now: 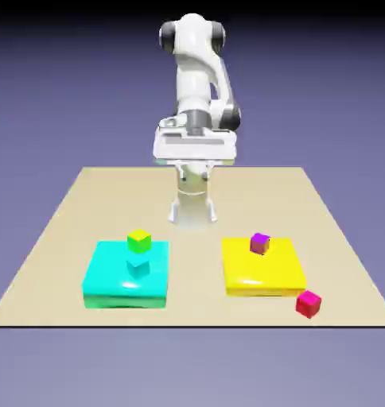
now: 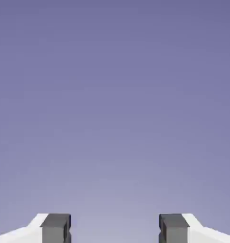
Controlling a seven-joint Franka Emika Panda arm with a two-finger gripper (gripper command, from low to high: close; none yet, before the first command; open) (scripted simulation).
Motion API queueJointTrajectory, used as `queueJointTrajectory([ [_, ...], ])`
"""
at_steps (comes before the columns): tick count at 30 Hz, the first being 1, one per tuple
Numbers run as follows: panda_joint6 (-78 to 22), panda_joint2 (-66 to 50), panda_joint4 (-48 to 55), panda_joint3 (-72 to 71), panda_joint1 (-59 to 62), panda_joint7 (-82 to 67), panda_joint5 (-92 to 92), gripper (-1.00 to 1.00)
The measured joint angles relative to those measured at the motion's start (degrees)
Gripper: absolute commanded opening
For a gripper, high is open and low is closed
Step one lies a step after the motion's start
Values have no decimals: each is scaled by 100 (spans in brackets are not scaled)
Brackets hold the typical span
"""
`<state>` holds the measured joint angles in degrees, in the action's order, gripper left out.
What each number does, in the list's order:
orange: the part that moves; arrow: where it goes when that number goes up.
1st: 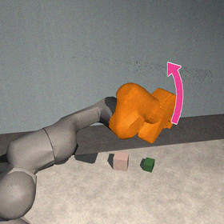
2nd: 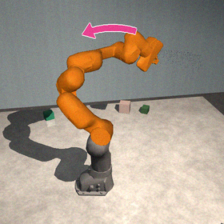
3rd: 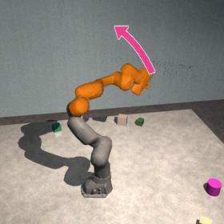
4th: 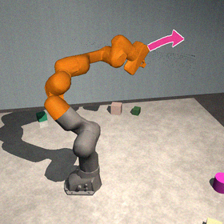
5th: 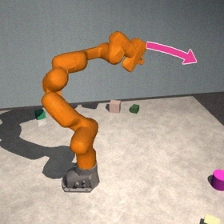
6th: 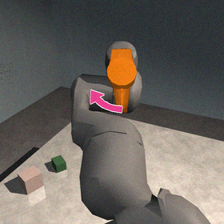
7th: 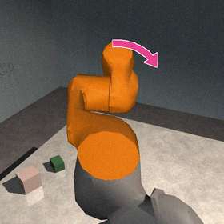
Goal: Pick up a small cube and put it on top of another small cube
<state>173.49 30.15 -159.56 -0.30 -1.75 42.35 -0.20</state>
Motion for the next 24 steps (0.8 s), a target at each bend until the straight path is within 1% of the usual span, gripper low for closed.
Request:
queueJointTrajectory([
  [24,-1037,-4984,2874,-591,-2104,-218,-389,0],
])
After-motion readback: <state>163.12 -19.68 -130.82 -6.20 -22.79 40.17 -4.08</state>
